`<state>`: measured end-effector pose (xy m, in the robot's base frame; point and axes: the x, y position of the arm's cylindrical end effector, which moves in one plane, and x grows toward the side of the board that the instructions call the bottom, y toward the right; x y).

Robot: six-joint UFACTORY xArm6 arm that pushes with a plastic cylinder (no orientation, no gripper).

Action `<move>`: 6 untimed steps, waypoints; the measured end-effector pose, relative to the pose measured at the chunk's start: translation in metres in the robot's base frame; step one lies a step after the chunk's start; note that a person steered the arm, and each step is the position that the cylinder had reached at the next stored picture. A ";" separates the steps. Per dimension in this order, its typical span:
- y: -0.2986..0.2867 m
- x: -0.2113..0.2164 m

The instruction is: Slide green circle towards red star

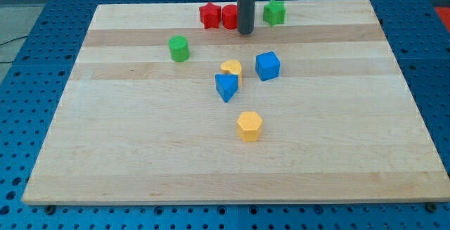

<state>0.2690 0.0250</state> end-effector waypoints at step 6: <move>-0.115 0.128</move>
